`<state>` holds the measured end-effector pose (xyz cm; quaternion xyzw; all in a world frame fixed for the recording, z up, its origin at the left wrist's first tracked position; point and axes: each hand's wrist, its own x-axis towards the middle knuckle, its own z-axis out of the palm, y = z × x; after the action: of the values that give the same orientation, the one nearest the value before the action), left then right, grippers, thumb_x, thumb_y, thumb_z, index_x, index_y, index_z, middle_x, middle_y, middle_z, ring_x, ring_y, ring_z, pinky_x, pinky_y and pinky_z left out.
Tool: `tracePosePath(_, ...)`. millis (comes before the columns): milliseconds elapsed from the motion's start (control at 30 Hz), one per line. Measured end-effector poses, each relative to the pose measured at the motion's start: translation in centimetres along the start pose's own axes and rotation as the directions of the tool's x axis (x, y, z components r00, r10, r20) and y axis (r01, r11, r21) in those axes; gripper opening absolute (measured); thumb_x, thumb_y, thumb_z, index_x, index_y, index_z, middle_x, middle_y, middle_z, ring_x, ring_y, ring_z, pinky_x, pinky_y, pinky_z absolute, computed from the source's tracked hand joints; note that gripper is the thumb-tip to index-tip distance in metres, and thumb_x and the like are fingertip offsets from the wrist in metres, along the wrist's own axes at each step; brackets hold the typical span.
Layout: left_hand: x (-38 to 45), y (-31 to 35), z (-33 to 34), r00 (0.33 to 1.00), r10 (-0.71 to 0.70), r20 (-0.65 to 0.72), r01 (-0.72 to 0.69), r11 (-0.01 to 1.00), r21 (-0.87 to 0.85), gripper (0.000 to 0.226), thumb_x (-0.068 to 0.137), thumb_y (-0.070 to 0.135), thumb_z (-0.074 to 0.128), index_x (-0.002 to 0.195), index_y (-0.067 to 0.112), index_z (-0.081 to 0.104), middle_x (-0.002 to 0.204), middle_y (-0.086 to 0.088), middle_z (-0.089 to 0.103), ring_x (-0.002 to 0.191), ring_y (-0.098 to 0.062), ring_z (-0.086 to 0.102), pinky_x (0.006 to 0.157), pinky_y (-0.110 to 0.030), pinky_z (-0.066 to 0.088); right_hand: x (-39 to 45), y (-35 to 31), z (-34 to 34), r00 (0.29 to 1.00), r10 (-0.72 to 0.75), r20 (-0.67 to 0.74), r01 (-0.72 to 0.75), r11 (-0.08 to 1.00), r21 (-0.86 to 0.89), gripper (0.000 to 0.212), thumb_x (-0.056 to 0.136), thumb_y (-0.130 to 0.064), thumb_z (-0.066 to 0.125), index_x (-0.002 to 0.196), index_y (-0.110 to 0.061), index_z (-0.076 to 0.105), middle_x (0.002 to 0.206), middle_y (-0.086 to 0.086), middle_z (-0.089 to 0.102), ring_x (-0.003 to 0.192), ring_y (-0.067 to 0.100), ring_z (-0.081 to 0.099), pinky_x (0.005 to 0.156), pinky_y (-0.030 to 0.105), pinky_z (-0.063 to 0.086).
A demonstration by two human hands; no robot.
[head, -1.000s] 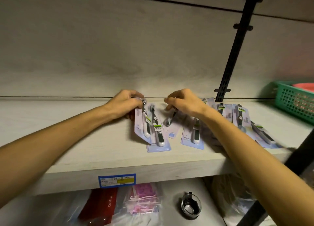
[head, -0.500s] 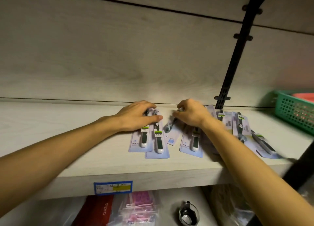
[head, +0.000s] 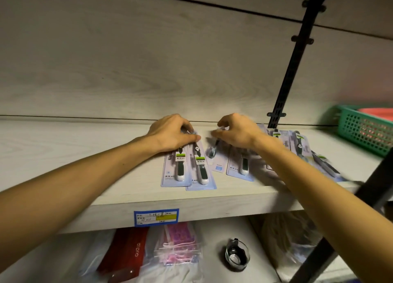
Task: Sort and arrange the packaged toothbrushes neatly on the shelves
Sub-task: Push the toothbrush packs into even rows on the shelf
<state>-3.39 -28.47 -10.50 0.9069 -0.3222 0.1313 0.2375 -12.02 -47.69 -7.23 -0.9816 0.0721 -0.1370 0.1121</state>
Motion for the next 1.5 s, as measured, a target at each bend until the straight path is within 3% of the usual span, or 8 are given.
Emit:
tracePosePath(167,0.5,-0.9,-0.6,0.997,-0.078,-0.023,0.078,0.997,-0.012,0.027,0.079,0.055,0.072,0.088,0.03,0.075,0.091,0.011,0.072,0.091,-0.019,0.065,0.072,-0.029,0.047,-3.3,-1.4,-0.3,0.999,0.015,-0.046,-0.018,0.997,-0.076,0.047,0.077,-0.07,0.062,0.088,-0.024,0.069,0.086,0.002,0.071,0.082,0.025,0.065,0.067,0.033,0.05)
tracePosePath(433,0.2,-1.7,-1.6,0.991,-0.12,-0.061,0.119,0.993,-0.018,0.028,0.078,0.052,0.072,0.093,0.03,0.076,0.095,0.011,0.073,0.092,-0.019,0.065,0.073,-0.028,0.048,-6.1,-4.1,0.4,0.991,-0.124,-0.046,0.113,0.975,-0.192,0.034,0.088,-0.05,0.059,0.102,-0.021,0.071,0.102,0.006,0.073,0.094,0.028,0.065,0.079,0.036,0.054)
tracePosePath(700,0.1,-1.7,-2.9,0.973,-0.115,-0.198,0.094,0.989,-0.114,0.026,0.079,0.05,0.069,0.095,0.03,0.077,0.088,0.012,0.072,0.085,-0.017,0.065,0.066,-0.026,0.041,-7.0,-4.3,-2.8,0.977,-0.099,-0.186,0.1,0.995,-0.005,0.019,0.088,-0.041,0.061,0.092,-0.027,0.072,0.068,-0.013,0.065,0.069,0.015,0.062,0.063,0.031,0.05)
tracePosePath(867,0.3,-2.1,-3.2,0.959,-0.129,-0.253,0.1,0.987,-0.125,0.029,0.079,0.049,0.069,0.099,0.03,0.077,0.1,0.011,0.074,0.094,-0.019,0.066,0.072,-0.027,0.045,-6.1,-0.9,-5.6,0.996,-0.091,-0.001,0.091,0.993,-0.076,0.022,0.089,-0.025,0.071,0.11,-0.019,0.074,0.098,-0.001,0.073,0.087,0.019,0.067,0.083,0.039,0.056)
tracePosePath(1033,0.4,-1.8,-2.9,0.974,-0.1,-0.203,0.083,0.992,-0.09,0.027,0.08,0.048,0.07,0.098,0.029,0.077,0.098,0.011,0.074,0.089,-0.017,0.065,0.068,-0.026,0.042,-4.7,2.9,-7.4,0.992,-0.039,0.119,0.041,0.999,-0.017,0.032,0.081,-0.001,0.075,0.108,-0.018,0.076,0.094,-0.002,0.074,0.078,0.005,0.066,0.072,0.018,0.047)
tracePosePath(1200,0.3,-1.6,-2.4,0.995,-0.025,-0.093,0.02,0.998,-0.064,0.027,0.081,0.05,0.071,0.097,0.03,0.077,0.099,0.011,0.074,0.091,-0.017,0.066,0.074,-0.029,0.051,-2.0,4.3,-7.1,0.979,0.079,0.187,-0.055,0.99,-0.129,0.047,0.077,0.011,0.061,0.103,-0.024,0.079,0.092,-0.004,0.074,0.085,0.015,0.067,0.08,0.032,0.057)
tracePosePath(1400,0.3,-1.7,-2.1,0.995,-0.001,-0.104,-0.005,0.998,-0.059,0.025,0.08,0.052,0.07,0.096,0.033,0.076,0.099,0.012,0.074,0.091,-0.017,0.065,0.069,-0.026,0.043,0.9,2.8,-5.3,0.987,0.044,0.157,-0.01,0.977,-0.215,0.05,0.074,0.008,0.059,0.095,-0.032,0.08,0.07,-0.023,0.063,0.063,-0.005,0.054,0.045,0.003,0.035)
tracePosePath(1500,0.5,-1.5,-2.4,0.992,-0.016,-0.127,0.006,0.997,-0.082,0.022,0.078,0.052,0.071,0.091,0.035,0.076,0.096,0.014,0.073,0.09,-0.015,0.065,0.068,-0.025,0.04,2.1,2.0,-4.6,0.986,0.029,0.165,0.008,0.976,-0.218,0.051,0.073,0.009,0.056,0.09,-0.033,0.08,0.081,-0.012,0.073,0.07,0.005,0.063,0.058,0.013,0.046)
